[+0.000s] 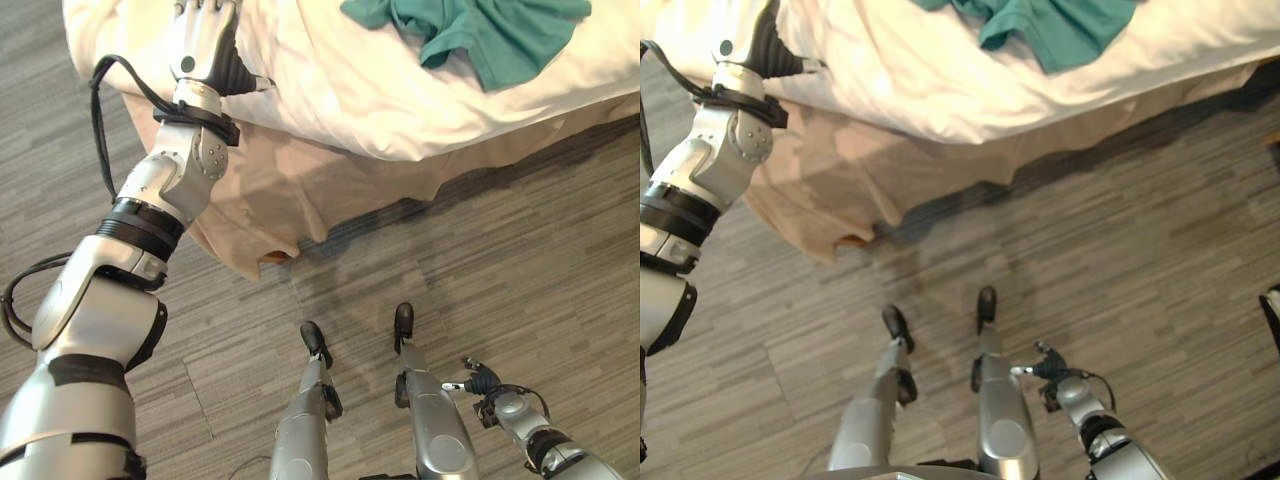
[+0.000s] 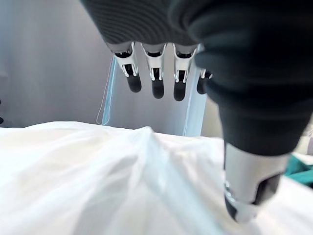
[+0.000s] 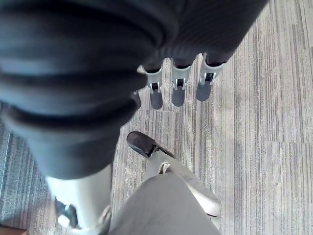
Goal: Tidy up the quilt and then pick up the clothes from the bed and put them into the laundry hamper.
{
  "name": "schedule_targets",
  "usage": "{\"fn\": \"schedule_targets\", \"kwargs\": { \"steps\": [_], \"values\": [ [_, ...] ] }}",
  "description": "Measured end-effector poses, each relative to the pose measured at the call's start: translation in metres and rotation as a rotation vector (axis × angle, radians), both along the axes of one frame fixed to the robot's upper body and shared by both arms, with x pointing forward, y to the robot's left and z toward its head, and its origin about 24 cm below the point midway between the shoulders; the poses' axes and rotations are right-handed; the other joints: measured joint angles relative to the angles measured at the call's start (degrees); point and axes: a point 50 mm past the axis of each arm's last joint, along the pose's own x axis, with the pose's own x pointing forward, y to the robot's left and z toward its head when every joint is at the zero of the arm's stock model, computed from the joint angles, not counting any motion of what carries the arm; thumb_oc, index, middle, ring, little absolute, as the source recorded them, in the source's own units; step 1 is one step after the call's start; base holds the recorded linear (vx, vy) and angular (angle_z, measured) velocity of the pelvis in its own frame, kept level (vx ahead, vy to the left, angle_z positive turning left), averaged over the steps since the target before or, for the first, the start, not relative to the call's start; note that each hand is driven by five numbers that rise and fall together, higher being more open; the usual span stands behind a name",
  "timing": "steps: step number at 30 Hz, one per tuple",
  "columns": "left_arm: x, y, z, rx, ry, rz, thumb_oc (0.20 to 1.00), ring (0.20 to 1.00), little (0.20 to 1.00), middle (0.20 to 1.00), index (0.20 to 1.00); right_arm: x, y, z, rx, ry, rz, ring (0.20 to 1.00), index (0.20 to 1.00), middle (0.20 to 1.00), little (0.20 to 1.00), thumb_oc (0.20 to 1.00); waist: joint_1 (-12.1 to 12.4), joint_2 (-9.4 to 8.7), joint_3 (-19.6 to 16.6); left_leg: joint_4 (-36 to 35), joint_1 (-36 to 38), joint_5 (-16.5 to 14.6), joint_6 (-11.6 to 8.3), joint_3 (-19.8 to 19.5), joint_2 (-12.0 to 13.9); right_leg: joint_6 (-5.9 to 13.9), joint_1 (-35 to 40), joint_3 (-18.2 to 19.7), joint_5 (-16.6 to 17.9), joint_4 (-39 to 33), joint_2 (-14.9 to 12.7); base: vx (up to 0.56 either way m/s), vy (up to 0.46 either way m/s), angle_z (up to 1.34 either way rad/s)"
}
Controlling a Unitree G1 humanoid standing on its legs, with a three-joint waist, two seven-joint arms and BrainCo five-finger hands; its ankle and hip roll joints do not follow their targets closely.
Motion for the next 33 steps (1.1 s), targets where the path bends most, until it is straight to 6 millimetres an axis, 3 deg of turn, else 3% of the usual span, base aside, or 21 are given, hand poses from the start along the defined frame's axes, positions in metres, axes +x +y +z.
{"fn": "schedule_targets", "kwargs": {
  "steps": [3,5,7,11,14,17,18,19,20,22,23,24,25,26,27,28,29,30,31,33],
  "values": [
    [0.005,0.018,0.011,0.033,-0.006,0.137,1.0,1.0,1.0,1.0,1.0,0.006,-0.001,0.005,-0.011,-0.032,0.001,1.0,1.0,1.0,1.0,1.0,-0.1,-0.48,0.6,0.0,-2.9,0.1,0.01,-0.2,0.2,-0.17,-2.8,-0.2,0.1,0.0,0.1,-0.06,-0.021,0.02],
    [0.006,0.022,0.015,0.079,-0.012,0.19,0.2,0.2,0.2,0.2,0.2,0.007,-0.003,0.006,-0.007,-0.042,-0.008,1.0,1.0,1.0,1.0,1.0,-0.1,-0.74,0.8,0.0,-3.7,0.2,0.05,-0.1,0.1,-0.21,-3.6,-0.3,0.2,0.0,0.1,-0.02,-0.003,0.01],
    [0.01,0.039,0.018,0.244,0.032,0.341,0.2,0.2,0.2,0.2,0.2,0.011,-0.005,0.009,-0.002,-0.061,-0.014,1.0,1.0,1.0,1.0,1.0,-0.4,-1.18,1.1,0.0,-3.7,0.2,0.05,-0.1,-0.1,-0.2,-3.7,-0.3,0.1,0.0,-0.1,0.0,0.0,0.0],
    [0.007,0.054,0.014,0.279,0.089,0.375,0.2,0.2,0.2,0.2,0.2,0.012,-0.004,0.011,0.026,-0.08,-0.04,1.0,1.0,1.0,1.0,1.0,-0.9,-1.18,1.0,0.0,-3.1,0.2,0.05,-0.1,-0.1,-0.24,-3.1,-0.2,0.1,0.0,-0.2,0.02,0.009,-0.01],
    [0.01,0.056,-0.002,0.258,0.189,0.361,0.2,0.2,0.2,0.2,0.2,0.012,-0.003,0.01,0.049,-0.077,-0.049,1.0,1.0,1.0,1.0,1.0,-1.1,-0.98,0.9,0.0,-0.6,0.1,0.05,0.0,-0.2,-0.25,-0.6,-0.3,0.1,0.0,-0.2,0.11,0.021,-0.03],
    [0.009,0.066,-0.061,0.12,0.354,0.298,0.2,0.2,0.2,0.2,0.2,0.01,-0.002,0.008,0.052,-0.06,-0.055,1.0,1.0,1.0,1.0,1.0,-1.3,-0.93,0.4,0.0,4.7,0.0,-0.04,0.2,-0.2,-0.54,4.2,-0.4,-0.1,0.0,-0.3,0.12,0.005,-0.14],
    [0.002,0.073,-0.097,0.021,0.436,0.26,0.2,0.2,0.2,0.2,0.2,0.01,-0.001,0.008,0.065,-0.064,-0.066,1.0,1.0,1.0,1.0,1.0,-1.1,-0.83,-0.1,-0.1,7.7,-1.1,-1.08,-0.4,0.1,-0.78,6.8,-0.5,-1.0,0.0,-0.1,0.16,0.024,-0.19],
    [-0.002,0.074,-0.113,-0.016,0.466,0.246,0.2,0.2,0.2,0.2,0.2,0.008,-0.002,0.007,0.062,-0.057,-0.071,1.0,1.0,1.0,1.0,1.0,-1.1,-0.51,-0.4,0.0,8.8,-1.8,-1.54,-0.5,0.5,-0.93,7.6,-0.3,-1.2,0.0,0.2,0.16,0.044,-0.15],
    [-0.017,0.074,-0.17,-0.137,0.593,0.208,0.2,0.2,0.2,0.2,0.2,0.009,-0.001,0.009,0.068,-0.062,-0.078,1.0,1.0,1.0,1.0,1.0,-0.2,0.59,-2.8,0.0,10.0,-3.0,-1.67,-0.8,0.9,-0.81,9.3,-1.1,-1.5,0.0,0.6,0.16,0.045,-0.05],
    [-0.041,0.068,-0.228,-0.316,0.698,0.165,1.0,1.0,1.0,1.0,1.0,0.001,-0.004,0.003,0.065,-0.031,-0.094,1.0,1.0,1.0,1.0,1.0,0.3,0.55,-4.7,-0.2,12.9,-3.5,-1.82,-0.9,1.0,-0.94,12.1,-1.0,-2.2,0.0,0.7,0.1,0.042,0.09],
    [-0.067,0.072,-0.273,-0.36,0.843,0.196,1.0,1.0,1.0,1.0,1.0,-0.002,-0.006,0.002,0.048,-0.023,-0.092,1.0,1.0,1.0,1.0,1.0,1.2,0.45,-8.5,-0.1,12.9,-3.7,-1.69,-1.8,1.1,-1.03,12.6,-1.9,-2.6,0.0,0.8,0.15,0.052,0.2],
    [-0.081,0.071,-0.292,-0.443,0.881,0.2,1.0,1.0,1.0,1.0,1.0,0.0,-0.008,0.005,0.041,-0.027,-0.096,1.0,1.0,1.0,1.0,1.0,1.5,0.31,-9.1,-0.4,13.7,-4.3,-1.97,-2.0,1.1,-0.77,13.6,-2.2,-2.9,0.0,0.8,0.14,0.044,0.19],
    [-0.107,0.067,-0.325,-0.632,0.923,0.22,1.0,1.0,1.0,1.0,1.0,0.002,-0.017,0.011,0.019,-0.052,-0.097,1.0,1.0,1.0,1.0,1.0,2.2,0.04,-10.0,-0.1,16.2,-4.4,-1.81,-2.0,0.9,-0.52,16.1,-2.1,-3.2,0.0,0.5,0.07,0.03,0.1],
    [-0.119,0.064,-0.342,-0.683,0.977,0.243,1.0,1.0,1.0,1.0,1.0,-0.001,-0.021,0.011,-0.002,-0.05,-0.094,1.0,1.0,1.0,1.0,1.0,2.1,0.0,-11.5,-0.1,16.7,-4.5,-1.71,-2.1,0.8,-0.36,16.8,-2.1,-3.5,-0.3,0.4,0.06,0.032,0.22],
    [-0.162,0.072,-0.382,-0.736,1.127,0.356,1.0,1.0,1.0,1.0,1.0,0.008,-0.023,0.02,-0.037,-0.086,-0.053,1.0,1.0,1.0,1.0,1.0,2.8,-0.21,-14.1,-0.4,16.9,-4.8,-1.81,-3.2,0.8,-0.22,17.5,-3.1,-4.0,-0.3,0.3,0.07,0.026,0.25],
    [-0.18,0.075,-0.396,-0.766,1.175,0.41,1.0,1.0,1.0,1.0,1.0,0.01,-0.025,0.025,-0.061,-0.103,-0.015,1.0,1.0,1.0,1.0,1.0,3.0,-0.46,-14.8,-0.3,17.4,-5.0,-1.8,-3.2,0.8,-0.18,17.9,-3.1,-4.2,-0.3,0.4,0.07,0.019,0.23],
    [-0.219,0.083,-0.42,-0.798,1.287,0.523,1.0,1.0,1.0,1.0,1.0,0.023,-0.027,0.038,-0.106,-0.157,0.044,1.0,1.0,1.0,1.0,1.0,4.2,-1.01,-15.8,-0.4,17.8,-5.3,-1.91,-3.6,0.8,-0.24,18.7,-3.5,-4.4,-0.3,0.4,0.07,0.013,0.14],
    [-0.234,0.086,-0.428,-0.81,1.332,0.574,1.0,1.0,1.0,1.0,1.0,0.023,-0.03,0.04,-0.126,-0.164,0.057,1.0,1.0,1.0,1.0,1.0,4.3,-1.27,-16.4,-0.4,17.7,-5.4,-1.83,-3.7,0.8,-0.27,18.7,-3.5,-4.4,-0.3,0.4,0.09,0.048,0.17],
    [-0.274,0.092,-0.442,-0.826,1.42,0.675,1.0,1.0,1.0,1.0,1.0,0.037,-0.035,0.055,-0.157,-0.207,0.083,1.0,1.0,1.0,1.0,1.0,5.9,-1.61,-17.1,-0.4,18.0,-5.5,-1.73,-4.2,0.8,-0.3,19.3,-4.2,-4.4,-0.3,0.3,0.09,0.042,0.27],
    [-0.301,0.076,-0.457,-0.847,1.516,0.712,1.0,1.0,1.0,1.0,1.0,0.032,-0.032,0.05,-0.14,-0.249,0.071,1.0,1.0,1.0,1.0,1.0,6.9,-1.63,-18.1,-0.2,18.6,-5.4,-1.38,-4.9,0.4,0.06,20.4,-4.8,-5.1,-0.3,-0.1,0.07,0.029,0.29]
  ]
}}
